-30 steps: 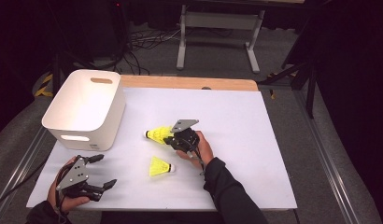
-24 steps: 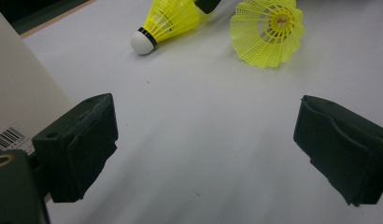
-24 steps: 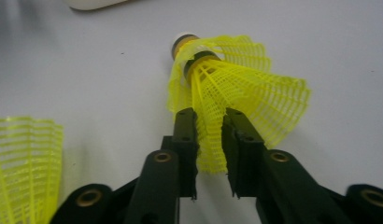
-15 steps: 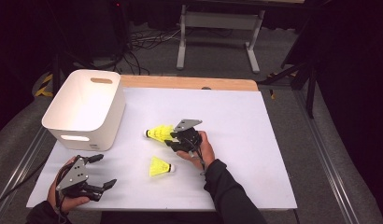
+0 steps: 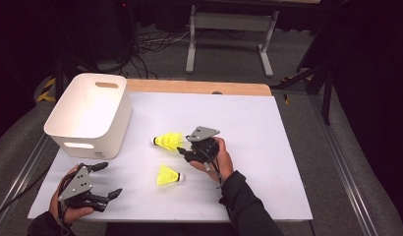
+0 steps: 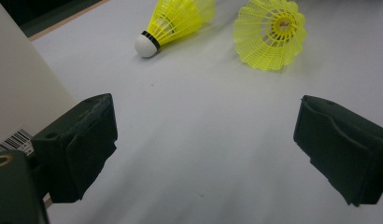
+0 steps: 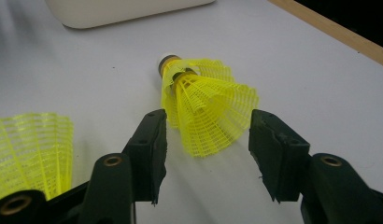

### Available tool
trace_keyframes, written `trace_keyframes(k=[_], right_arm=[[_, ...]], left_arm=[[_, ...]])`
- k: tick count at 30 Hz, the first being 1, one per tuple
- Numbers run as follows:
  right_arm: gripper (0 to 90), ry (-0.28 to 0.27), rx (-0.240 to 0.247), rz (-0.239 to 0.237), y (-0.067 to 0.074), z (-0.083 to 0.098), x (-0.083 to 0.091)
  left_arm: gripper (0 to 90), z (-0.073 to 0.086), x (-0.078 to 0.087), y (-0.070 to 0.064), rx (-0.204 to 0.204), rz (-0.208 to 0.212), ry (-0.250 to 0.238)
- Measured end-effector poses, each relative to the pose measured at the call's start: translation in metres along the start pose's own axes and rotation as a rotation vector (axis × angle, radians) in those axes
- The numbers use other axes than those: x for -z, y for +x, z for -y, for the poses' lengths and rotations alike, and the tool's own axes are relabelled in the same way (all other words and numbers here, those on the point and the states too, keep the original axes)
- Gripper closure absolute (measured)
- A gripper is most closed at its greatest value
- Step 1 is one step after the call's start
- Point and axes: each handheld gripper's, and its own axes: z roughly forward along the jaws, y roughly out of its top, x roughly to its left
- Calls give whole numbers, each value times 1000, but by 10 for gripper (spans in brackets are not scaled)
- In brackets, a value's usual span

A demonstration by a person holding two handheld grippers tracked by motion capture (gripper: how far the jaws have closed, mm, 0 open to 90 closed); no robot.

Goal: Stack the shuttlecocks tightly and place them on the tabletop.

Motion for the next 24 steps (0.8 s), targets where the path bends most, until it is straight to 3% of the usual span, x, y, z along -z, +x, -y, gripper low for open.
trace_keyframes(k=[24], right_arm=[[408,-66,26,33,4,-9,33]], left_arm=[[68,0,1,0,-14,-3,-3]])
